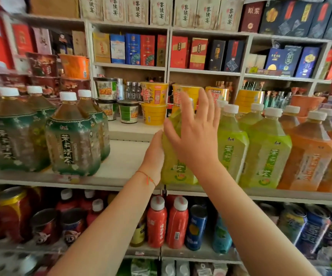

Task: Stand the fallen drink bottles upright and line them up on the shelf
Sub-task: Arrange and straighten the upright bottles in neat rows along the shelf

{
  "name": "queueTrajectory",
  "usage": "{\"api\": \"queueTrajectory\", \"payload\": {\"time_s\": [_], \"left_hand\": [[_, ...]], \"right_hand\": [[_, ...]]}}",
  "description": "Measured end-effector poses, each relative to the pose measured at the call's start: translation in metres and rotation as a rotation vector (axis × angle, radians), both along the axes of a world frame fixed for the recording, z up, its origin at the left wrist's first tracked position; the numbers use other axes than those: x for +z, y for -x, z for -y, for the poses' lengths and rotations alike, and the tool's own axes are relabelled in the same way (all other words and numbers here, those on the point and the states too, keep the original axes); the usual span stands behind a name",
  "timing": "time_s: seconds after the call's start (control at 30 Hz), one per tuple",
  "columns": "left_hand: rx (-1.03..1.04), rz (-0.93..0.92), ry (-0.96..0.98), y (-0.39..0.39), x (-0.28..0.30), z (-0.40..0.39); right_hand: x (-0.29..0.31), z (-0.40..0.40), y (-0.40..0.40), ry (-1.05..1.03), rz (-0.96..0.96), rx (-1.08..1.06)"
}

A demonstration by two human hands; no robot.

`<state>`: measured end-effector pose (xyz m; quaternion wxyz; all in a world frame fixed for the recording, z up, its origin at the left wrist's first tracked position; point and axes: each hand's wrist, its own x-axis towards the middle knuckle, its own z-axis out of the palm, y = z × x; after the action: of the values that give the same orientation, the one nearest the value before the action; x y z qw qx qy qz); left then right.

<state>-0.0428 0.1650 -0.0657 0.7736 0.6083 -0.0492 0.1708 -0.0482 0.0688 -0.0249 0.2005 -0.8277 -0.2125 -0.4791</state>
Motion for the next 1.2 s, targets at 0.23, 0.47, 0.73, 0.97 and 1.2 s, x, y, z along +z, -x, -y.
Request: {"api": "queueTrajectory", "payload": {"time_s": [0.23, 0.47, 0.73, 0.97, 1.2], "left_hand": [[1.054, 0.79, -0.665, 0.049, 0.001, -0.08], [0.7, 0.204, -0.148, 0.066, 0.004, -0.191], [0.115, -0.081, 0.035, 0.045, -0.003, -0.251], [-0.071, -0.038, 0.057, 0.031, -0.004, -0.247], [-0.207, -0.085, 0.113, 0.023, -0.003, -0.212]], "right_hand": [[-0.013, -0.069, 0.018, -0.21, 0.289, 0.434], [-0.018, -0.164, 0.026, -0.229, -0.36, 0.619], [-0.006, -0.226, 0.017, -0.269, -0.404, 0.631], [0.003, -0.226, 0.023, -0.192, -0.306, 0.564], [0.002, -0.189, 0.017, -0.182, -0.276, 0.479]]}}
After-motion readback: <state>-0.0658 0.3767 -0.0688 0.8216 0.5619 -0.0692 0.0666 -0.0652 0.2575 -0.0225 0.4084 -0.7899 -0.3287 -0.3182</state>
